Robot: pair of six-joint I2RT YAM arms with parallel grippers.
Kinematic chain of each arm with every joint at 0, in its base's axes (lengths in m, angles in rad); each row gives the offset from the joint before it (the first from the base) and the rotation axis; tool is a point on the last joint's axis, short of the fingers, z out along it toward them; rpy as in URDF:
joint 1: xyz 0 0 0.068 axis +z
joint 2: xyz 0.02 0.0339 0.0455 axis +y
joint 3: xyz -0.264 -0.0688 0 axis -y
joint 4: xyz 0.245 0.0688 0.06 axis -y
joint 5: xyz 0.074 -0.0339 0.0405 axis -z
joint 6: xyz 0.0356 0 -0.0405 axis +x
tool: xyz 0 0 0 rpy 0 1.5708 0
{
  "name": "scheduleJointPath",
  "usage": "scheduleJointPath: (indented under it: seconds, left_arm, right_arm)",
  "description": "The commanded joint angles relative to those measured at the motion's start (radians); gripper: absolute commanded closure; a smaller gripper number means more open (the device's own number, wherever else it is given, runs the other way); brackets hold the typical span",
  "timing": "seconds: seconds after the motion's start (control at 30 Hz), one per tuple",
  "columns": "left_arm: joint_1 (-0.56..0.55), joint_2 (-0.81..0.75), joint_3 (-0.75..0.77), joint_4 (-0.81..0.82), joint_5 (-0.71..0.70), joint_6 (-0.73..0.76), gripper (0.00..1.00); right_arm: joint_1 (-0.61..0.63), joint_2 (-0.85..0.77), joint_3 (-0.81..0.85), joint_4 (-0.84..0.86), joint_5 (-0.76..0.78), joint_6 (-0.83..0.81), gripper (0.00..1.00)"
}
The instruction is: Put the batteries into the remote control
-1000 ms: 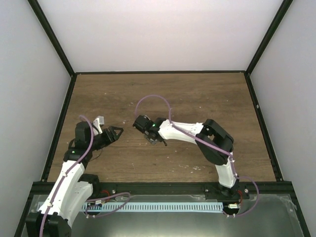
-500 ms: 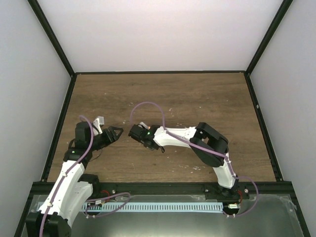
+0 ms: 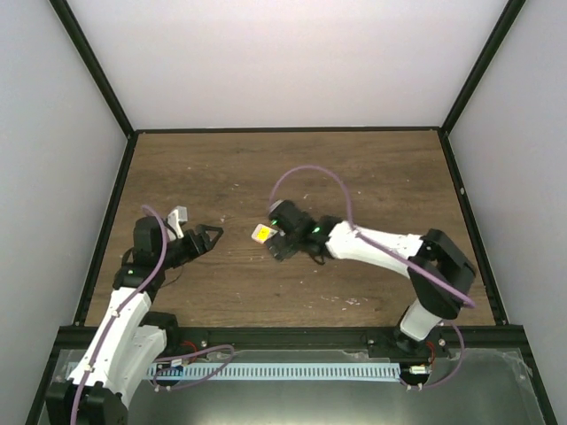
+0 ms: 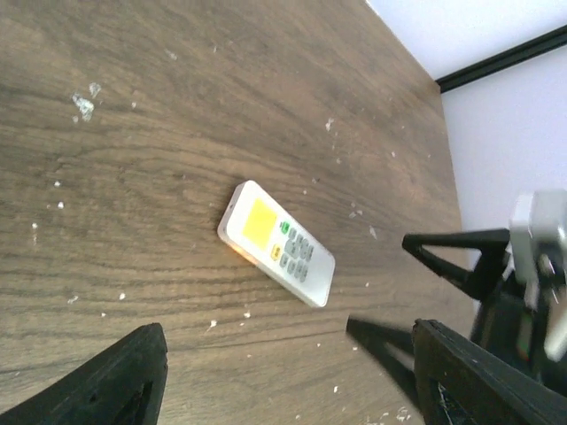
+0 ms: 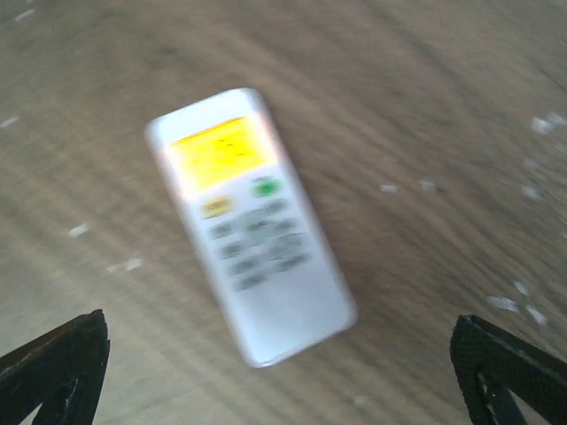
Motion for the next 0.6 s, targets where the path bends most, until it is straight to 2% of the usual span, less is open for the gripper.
scheduleJointPath:
  seconds: [0.0,0.1,0.23,0.33,0.4,0.57]
  left_arm:
    - [0.004,-0.009,0.072,-0.011,-0.006,0.017,0.23]
    - [0.004,-0.003,0.126,-0.064,-0.055,0.054,0.21]
    - [0.004,-0.024,0.147,-0.080,-0.114,0.053,0.19]
    - [0.004,-0.044,0.147,-0.065,-0.131,0.047,0.13]
    - [0.003,-0.054,0.152,-0.067,-0.142,0.051,0.02]
    - [0.004,-0.065,0.163,-0.085,-0.172,0.087,0.00]
  right_arm:
    - [-0.205,-0.082,-0.093,0.134,-0.159,0.080,0.00]
    - [-0.343,-0.120,-0.132,0.167,-0.224,0.101,0.00]
    - [-0.468,-0.138,-0.153,0.168,-0.282,0.116,0.00]
    - [-0.504,-0.154,-0.163,0.163,-0.291,0.112,0.00]
    - [-0.511,-0.164,-0.171,0.165,-0.292,0.112,0.00]
    - [-0.516,-0.171,-0.176,0.155,-0.293,0.111,0.00]
